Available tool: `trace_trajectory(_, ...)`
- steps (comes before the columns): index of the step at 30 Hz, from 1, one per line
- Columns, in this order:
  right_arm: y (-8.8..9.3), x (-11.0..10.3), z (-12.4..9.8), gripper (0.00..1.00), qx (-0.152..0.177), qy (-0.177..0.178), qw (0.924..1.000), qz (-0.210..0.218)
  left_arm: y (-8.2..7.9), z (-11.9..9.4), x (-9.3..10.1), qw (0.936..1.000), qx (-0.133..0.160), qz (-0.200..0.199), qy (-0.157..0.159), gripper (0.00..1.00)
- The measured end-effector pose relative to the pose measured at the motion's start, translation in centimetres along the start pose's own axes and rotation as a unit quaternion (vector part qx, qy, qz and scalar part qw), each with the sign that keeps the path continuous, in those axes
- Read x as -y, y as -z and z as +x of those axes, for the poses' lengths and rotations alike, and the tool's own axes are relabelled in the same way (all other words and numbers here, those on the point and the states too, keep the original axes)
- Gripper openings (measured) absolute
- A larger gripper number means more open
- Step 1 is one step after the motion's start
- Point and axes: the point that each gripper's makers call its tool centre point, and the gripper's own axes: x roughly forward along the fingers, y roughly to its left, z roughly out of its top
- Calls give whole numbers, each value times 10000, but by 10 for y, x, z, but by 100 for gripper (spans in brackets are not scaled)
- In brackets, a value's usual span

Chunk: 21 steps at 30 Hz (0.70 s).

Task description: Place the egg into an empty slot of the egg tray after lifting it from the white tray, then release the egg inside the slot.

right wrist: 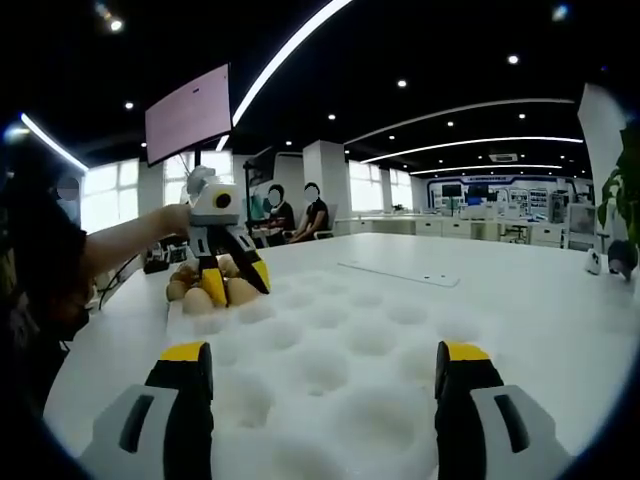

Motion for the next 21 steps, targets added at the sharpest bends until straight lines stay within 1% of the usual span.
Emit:
trace_trajectory(2, 0, 0, 0, 96, -3, 1, 10000, -2, 0, 2, -1, 10000, 13, -74, -1, 34)
trace_trajectory(3, 0, 0, 0, 96, -6, 2, 10000, -2, 0, 2, -1, 9998, 44, -192, 16, 34)
trace_trajectory(4, 0, 0, 0, 96, -7, 3, 10000, -3, 0, 2, 0, 9999, 38, -125, 10, 34)
trace_trajectory(10, 0, 0, 0, 96, 5, 1, 10000, 2, -1, 0, 2, 9998, 138, -106, -99, 33)
trace_trajectory(11, 0, 0, 0, 96, 10, -1, 10000, 3, -2, 0, 3, 9998, 135, -44, -130, 32)
trace_trajectory(12, -1, 0, 0, 96, 15, -4, 10000, 6, -3, -1, 4, 9997, 67, 106, -190, 32)
trace_trajectory(14, -1, 0, 0, 96, 21, -7, 10000, 9, -3, 0, 5, 9996, -10, 162, -219, 31)
trace_trajectory(15, -1, 0, 0, 96, 23, -8, 10000, 9, -4, 0, 5, 9993, -54, 293, -222, 31)
trace_trajectory(19, -1, 1, 0, 96, 27, -7, 10000, 11, -3, -2, 6, 9990, -91, 404, -197, 29)
trace_trajectory(20, -1, 1, 0, 96, 32, -6, 10000, 12, -6, -2, 14, 9977, -59, 669, 38, 26)
trace_trajectory(21, -1, 1, 0, 96, 35, -6, 10000, 14, -4, -3, 9, 9953, -226, 932, -111, 26)
